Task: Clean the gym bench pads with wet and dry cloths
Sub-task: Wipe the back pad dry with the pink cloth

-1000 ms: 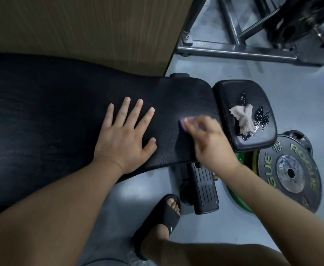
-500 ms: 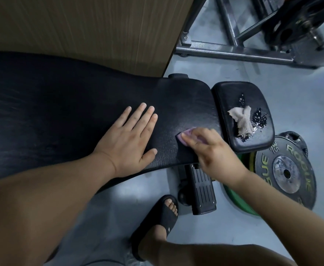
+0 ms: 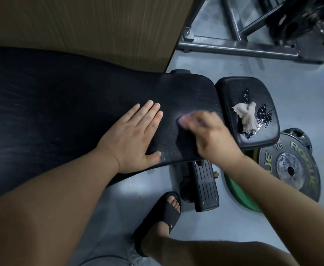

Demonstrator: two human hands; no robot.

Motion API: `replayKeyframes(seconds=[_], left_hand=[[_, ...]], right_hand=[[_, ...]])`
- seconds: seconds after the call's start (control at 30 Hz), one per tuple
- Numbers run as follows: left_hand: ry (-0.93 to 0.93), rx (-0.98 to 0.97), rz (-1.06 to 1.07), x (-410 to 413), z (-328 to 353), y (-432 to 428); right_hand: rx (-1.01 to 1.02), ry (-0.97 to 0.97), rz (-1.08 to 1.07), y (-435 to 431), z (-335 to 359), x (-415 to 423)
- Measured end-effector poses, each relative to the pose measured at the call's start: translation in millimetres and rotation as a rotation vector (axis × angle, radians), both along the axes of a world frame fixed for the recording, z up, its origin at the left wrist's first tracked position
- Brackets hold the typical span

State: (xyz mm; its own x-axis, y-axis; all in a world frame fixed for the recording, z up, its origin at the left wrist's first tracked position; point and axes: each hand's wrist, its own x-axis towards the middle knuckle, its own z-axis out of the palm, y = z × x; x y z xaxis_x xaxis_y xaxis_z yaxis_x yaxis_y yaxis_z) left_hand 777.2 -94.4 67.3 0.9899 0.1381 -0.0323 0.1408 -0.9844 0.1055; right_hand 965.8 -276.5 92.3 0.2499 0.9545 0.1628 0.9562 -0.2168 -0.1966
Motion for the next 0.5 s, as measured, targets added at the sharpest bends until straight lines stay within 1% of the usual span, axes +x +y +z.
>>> replayKeyframes(seconds=[0.07, 0.1, 0.13, 0.17, 0.27, 0.33, 0.37, 0.4, 0.47, 0.5], left_hand=[[-0.001, 0.008, 0.006, 0, 0, 0], [-0.004, 0.009, 0.007, -1, 0, 0], [-0.003, 0.007, 0.005, -1, 0, -1], [-0.001, 0.007, 0.006, 0, 0, -1], [0.0, 0.001, 0.012, 1, 0, 0], [-0.005, 0.0, 0.009, 1, 0, 0], [-0.005, 0.004, 0.009, 1, 1, 0], [-0.002, 0.008, 0.011, 0, 1, 0], [0.004, 0.016, 0.014, 0, 2, -1], [0.006, 0.018, 0.013, 0, 2, -1]], right_hand=[[0.052, -0.025, -0.251, 14, -5, 10], [0.067, -0.02, -0.306, 19, -6, 5], [0.062, -0.006, -0.291, 19, -8, -5], [0.048, 0.015, -0.216, 15, -8, -17], [-0.014, 0.108, 0.116, -8, 1, -44], [-0.07, 0.088, 0.22, -9, 4, -31], [-0.058, 0.063, 0.192, -5, 2, -19], [-0.03, 0.042, 0.106, 1, -1, -6], [0.057, 0.008, -0.135, 15, -6, 11], [0.085, 0.008, -0.216, 20, -8, 9]])
